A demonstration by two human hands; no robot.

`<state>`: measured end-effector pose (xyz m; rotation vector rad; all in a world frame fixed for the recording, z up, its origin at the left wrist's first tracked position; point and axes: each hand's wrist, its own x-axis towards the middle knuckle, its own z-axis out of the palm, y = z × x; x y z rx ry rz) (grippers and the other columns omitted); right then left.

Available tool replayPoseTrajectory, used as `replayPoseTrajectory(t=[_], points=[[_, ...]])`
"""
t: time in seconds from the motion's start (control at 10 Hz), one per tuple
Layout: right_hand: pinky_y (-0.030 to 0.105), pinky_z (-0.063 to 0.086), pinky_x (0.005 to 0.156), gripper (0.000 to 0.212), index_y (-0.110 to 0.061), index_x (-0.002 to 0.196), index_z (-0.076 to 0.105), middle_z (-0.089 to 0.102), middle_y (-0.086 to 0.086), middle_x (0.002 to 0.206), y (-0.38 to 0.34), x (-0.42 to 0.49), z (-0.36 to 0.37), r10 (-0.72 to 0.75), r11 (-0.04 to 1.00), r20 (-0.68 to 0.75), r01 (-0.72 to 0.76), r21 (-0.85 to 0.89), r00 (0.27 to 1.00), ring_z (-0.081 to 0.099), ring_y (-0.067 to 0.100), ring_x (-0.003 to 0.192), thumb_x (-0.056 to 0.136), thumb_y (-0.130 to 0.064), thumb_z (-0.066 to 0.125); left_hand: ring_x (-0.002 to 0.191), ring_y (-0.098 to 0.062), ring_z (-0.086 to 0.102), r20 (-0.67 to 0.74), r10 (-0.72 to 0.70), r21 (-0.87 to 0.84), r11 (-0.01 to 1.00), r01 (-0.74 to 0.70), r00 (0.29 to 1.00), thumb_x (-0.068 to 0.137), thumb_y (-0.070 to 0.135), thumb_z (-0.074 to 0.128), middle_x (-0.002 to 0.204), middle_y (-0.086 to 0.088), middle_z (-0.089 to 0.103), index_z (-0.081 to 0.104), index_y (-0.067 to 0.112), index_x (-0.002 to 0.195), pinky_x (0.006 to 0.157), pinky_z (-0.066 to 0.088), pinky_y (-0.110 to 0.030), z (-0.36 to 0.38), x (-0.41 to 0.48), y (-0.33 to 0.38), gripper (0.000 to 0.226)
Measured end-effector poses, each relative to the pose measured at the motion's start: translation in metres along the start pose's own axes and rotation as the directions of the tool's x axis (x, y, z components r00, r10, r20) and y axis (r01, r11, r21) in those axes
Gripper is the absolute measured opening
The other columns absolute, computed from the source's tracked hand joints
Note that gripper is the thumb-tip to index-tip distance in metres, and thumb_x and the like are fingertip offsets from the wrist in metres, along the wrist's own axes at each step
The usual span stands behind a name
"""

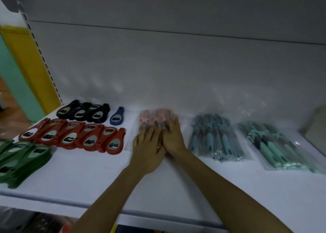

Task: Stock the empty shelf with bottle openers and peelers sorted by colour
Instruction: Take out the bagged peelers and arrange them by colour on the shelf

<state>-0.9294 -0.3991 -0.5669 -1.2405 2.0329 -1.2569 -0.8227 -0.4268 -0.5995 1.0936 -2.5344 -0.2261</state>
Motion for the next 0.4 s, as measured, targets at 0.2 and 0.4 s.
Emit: replayPoseTrajectory(t=[0.2, 0.4], points=[[0.022, 0.019, 0.115, 0.043, -0.009, 0.142, 0.040, 0.032, 0.006, 0.152, -0.029, -0.038, -0.051, -0.085, 0.996, -0.077, 0.087, 0.025, 0.993, 0.029, 0.016, 0.140, 0.099, -0.009, 0.042, 0.145, -0.014, 0.001, -0.165, -0.053, -0.138, 0.990, 0.030, 0.985, 0.088, 0.058, 0.009, 0.158, -0.001, 0.013, 0.014, 0.019, 0.150, 0.114, -0.013, -0.039, -0.003, -0.003, 0.004, 0.074], [0.016, 0.050, 0.085, 0.021, -0.016, 0.104, 0.070, 0.073, 0.003, 0.103, -0.097, -0.152, -0.171, -0.374, 0.848, -0.241, 0.435, 0.303, 0.896, 0.068, 0.005, 0.093, 0.084, -0.021, 0.066, 0.145, -0.019, 0.013, -0.082, 0.159, 0.023, 0.987, -0.158, 0.984, 0.092, 0.056, 0.000, 0.156, -0.005, 0.022, 0.021, 0.016, 0.149, 0.118, 0.007, -0.044, -0.014, -0.006, 0.016, 0.073]])
